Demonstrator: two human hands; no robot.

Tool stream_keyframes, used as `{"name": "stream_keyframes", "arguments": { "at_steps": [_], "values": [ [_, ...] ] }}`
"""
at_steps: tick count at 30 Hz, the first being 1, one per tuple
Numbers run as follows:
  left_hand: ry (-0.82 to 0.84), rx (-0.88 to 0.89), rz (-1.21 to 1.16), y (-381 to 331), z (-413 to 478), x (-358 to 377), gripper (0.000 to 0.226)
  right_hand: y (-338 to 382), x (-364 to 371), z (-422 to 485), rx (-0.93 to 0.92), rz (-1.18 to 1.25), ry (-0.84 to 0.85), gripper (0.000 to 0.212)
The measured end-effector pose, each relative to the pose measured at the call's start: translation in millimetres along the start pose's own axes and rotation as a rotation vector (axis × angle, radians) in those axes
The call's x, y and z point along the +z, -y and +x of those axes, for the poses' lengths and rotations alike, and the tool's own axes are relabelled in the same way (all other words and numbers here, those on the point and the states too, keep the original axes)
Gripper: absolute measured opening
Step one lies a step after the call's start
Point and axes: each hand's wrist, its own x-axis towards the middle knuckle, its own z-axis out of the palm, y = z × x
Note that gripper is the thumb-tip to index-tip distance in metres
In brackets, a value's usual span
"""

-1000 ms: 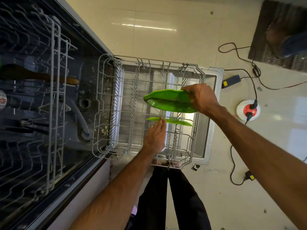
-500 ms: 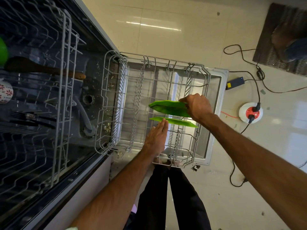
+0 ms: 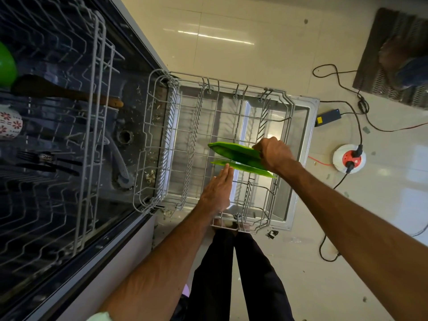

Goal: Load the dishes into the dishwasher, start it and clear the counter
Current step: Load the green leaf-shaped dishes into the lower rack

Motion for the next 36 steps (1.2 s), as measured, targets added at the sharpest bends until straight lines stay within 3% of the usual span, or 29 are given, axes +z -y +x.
{"name": "stream_keyframes", "arguments": {
  "at_steps": [10, 23, 36],
  "values": [
    [-0.020, -0.010, -0.021, -2, -8, 4, 0.106, 13, 13, -17, -0.044, -0.164, -0.059, 0.023],
    [-0.031, -0.004, -0.018, 2, -12, 4, 0.109, 7, 5, -21, -0.060, -0.096, -0.213, 0.039],
    [-0.068, 0.039, 0.037, -9, 1, 3, 0.106, -16, 20, -12, -0.096, -0.040, -0.200, 0.046]
  ]
}}
